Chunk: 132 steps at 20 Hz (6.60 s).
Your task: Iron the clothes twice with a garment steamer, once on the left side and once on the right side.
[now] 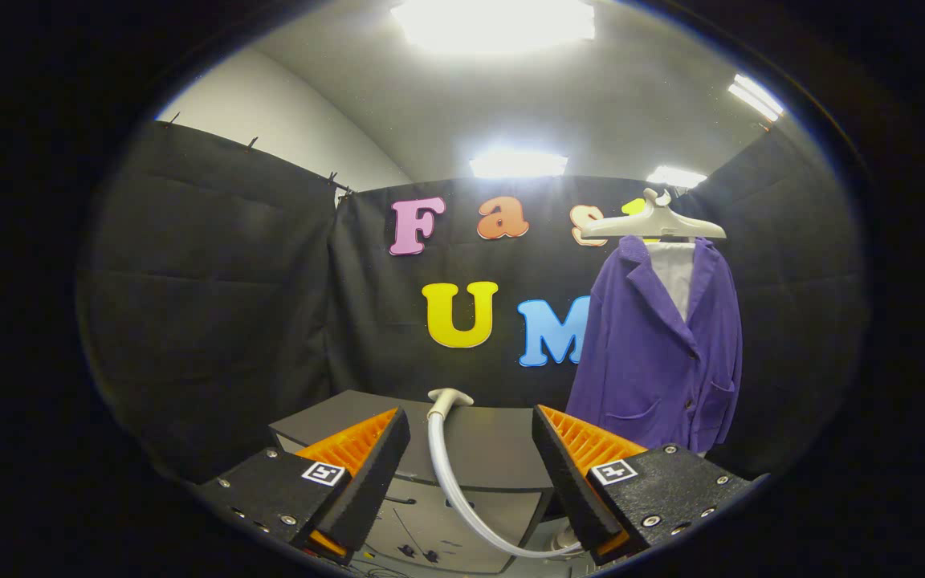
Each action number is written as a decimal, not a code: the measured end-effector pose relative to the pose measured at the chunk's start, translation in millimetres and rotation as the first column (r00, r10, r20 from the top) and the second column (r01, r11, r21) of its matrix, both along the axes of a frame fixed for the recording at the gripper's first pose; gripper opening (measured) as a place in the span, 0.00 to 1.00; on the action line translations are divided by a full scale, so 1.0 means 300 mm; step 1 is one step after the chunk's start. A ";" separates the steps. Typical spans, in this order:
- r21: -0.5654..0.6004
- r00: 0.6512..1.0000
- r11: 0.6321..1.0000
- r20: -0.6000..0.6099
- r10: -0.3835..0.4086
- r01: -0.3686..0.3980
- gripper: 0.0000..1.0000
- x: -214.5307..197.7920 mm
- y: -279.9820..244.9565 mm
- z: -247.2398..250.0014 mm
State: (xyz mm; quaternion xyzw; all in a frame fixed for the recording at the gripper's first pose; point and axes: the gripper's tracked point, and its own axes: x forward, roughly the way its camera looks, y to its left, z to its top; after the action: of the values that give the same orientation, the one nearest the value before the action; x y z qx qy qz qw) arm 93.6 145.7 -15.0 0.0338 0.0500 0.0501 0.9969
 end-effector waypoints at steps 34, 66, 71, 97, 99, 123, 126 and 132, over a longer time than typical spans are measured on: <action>0.237 0.772 0.940 -0.634 -0.044 0.247 0.91 1.110 0.229 -0.629; 0.122 0.824 0.983 -0.564 -0.046 0.139 0.40 0.876 0.192 -0.653; 0.104 0.876 0.986 -0.478 -0.062 0.127 0.40 0.698 0.069 -0.491; 0.158 0.973 0.964 -0.123 -0.198 0.216 0.39 0.032 -0.827 0.115; 0.158 0.968 0.957 -0.114 -0.225 0.241 0.39 0.048 -0.884 0.137; -0.036 0.842 0.855 -0.161 -0.515 0.517 0.39 0.450 -1.098 -0.109; -0.113 0.825 0.853 -0.217 -0.522 0.510 0.39 0.440 -1.100 -0.211; -0.081 0.809 0.846 -0.259 -0.528 0.527 0.36 0.423 -1.104 -0.325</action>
State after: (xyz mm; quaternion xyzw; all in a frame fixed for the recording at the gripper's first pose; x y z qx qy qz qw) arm 220.4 -185.4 -112.4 0.0502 0.1747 -0.2335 0.9552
